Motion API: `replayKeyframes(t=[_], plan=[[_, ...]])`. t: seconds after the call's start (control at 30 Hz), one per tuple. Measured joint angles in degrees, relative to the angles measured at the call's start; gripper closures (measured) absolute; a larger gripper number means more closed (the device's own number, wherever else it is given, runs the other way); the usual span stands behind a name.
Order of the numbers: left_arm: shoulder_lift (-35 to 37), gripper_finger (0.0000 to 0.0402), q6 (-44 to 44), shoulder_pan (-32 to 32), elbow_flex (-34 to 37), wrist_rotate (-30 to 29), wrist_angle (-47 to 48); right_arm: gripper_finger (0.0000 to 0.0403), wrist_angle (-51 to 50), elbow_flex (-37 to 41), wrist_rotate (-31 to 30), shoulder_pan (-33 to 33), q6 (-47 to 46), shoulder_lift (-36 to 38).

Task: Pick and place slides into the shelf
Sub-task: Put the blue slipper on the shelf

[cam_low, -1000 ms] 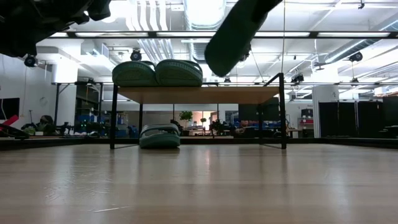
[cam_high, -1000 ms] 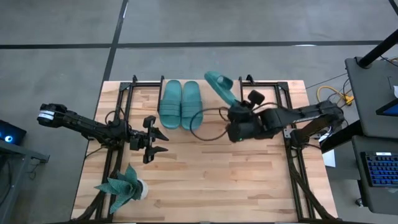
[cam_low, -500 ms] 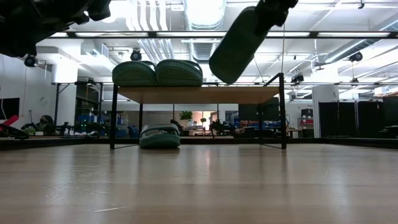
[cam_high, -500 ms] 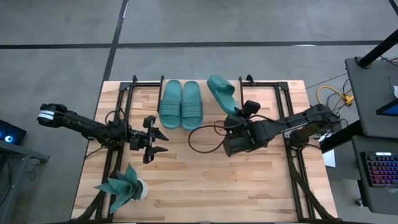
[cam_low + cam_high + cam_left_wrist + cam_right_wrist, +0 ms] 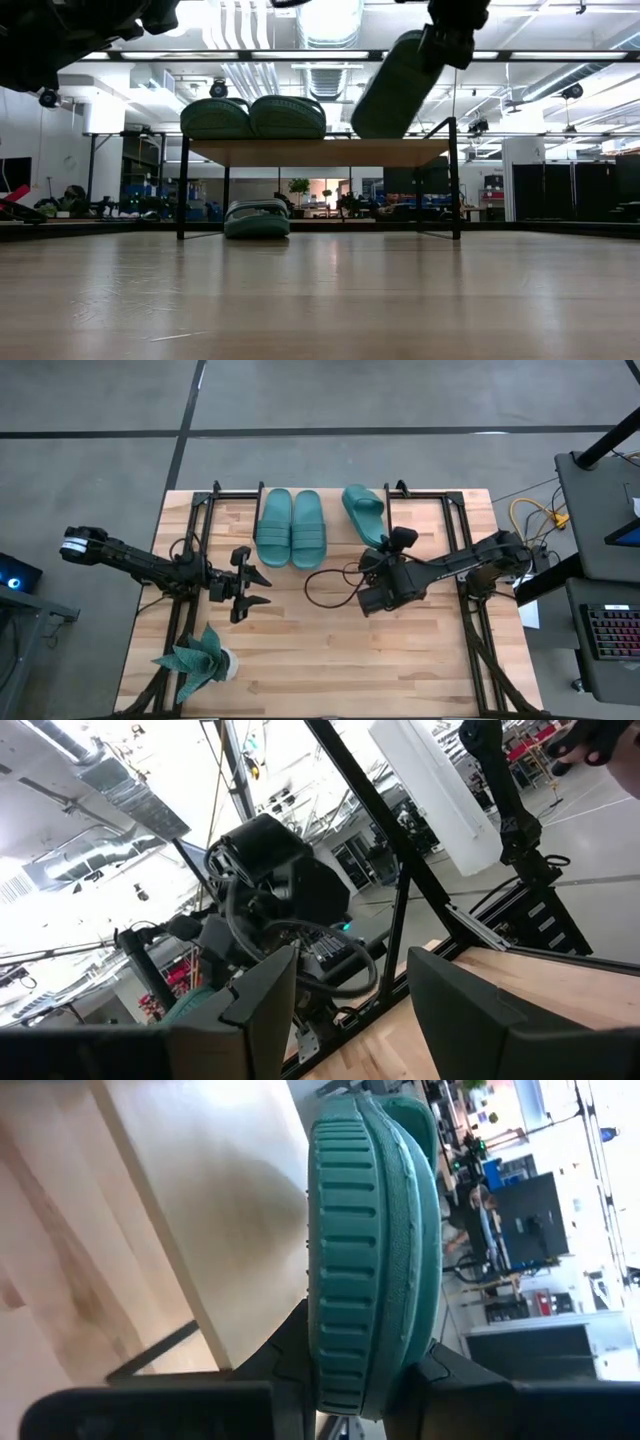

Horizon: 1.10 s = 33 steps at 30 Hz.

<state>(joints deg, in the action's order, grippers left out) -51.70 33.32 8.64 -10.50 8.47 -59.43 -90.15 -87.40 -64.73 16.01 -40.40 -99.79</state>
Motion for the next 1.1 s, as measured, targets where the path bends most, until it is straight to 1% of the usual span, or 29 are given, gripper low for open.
replayKeyframes(t=[0.37, 0.7, 0.93, 1.0, 1.1], plan=[[0.0, 0.0224, 0.0, 0.0, 0.0, 0.0, 0.03, 0.0344, 0.15, 2.0, 0.2, 0.0, -0.64, -0.08], [0.0, 0.0224, 0.0, 0.0, 0.0, 0.0, 0.0, 0.0344, 0.18, 6.81, 0.23, 0.0, -0.02, -1.46], [-0.01, 0.0224, 0.0, 0.0, 0.0, 0.0, 0.0, 0.0344, 0.84, 8.15, 3.13, 0.0, 0.02, -2.79], [0.0, 0.0224, 0.0, 0.0, 0.0, 0.0, -0.03, 0.0328, 1.01, 8.15, 3.92, 0.0, -0.1, -2.79], [0.0, 0.0224, 0.0, 0.0, 0.0, 0.0, 0.0, 0.0278, 1.31, 7.96, 5.13, -0.02, -1.66, -2.79]])
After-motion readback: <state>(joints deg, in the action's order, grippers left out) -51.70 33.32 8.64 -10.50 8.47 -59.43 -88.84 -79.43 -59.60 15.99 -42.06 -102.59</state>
